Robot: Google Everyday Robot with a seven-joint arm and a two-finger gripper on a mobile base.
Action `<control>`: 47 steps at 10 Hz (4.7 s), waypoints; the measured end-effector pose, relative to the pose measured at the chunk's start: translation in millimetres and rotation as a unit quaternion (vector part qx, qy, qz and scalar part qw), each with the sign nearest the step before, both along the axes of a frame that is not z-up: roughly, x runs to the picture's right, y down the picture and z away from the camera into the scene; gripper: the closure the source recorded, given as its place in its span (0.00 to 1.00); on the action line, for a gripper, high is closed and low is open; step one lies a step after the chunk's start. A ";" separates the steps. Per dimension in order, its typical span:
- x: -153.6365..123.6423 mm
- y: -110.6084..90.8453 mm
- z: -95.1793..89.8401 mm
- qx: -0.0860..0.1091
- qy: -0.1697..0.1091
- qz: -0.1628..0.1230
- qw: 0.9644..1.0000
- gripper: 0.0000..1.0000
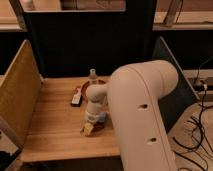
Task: Place the pepper in the ceramic cup
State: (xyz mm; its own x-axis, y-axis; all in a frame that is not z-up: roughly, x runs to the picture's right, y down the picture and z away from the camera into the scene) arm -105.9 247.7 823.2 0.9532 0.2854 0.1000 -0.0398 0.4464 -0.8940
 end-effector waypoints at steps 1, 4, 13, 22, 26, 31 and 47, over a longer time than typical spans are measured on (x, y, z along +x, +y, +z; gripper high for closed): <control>-1.8 4.4 -0.8 -0.004 -0.001 0.002 1.000 0.91; -1.4 3.4 -1.9 0.005 0.000 0.005 1.000 1.00; 27.2 -120.0 -8.8 0.125 0.055 0.051 0.989 1.00; 78.7 -258.1 7.1 0.189 0.107 0.245 0.945 1.00; 118.6 -284.3 -13.8 0.224 0.134 0.269 0.927 1.00; 185.9 -257.5 -53.3 0.230 0.185 0.307 0.905 1.00; 160.0 -225.1 -24.2 0.207 0.161 0.314 0.912 0.96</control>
State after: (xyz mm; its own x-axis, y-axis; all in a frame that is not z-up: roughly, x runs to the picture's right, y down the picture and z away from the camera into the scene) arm 54.1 22.6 799.0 0.6138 0.7866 0.0676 -0.6347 0.5426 -0.5502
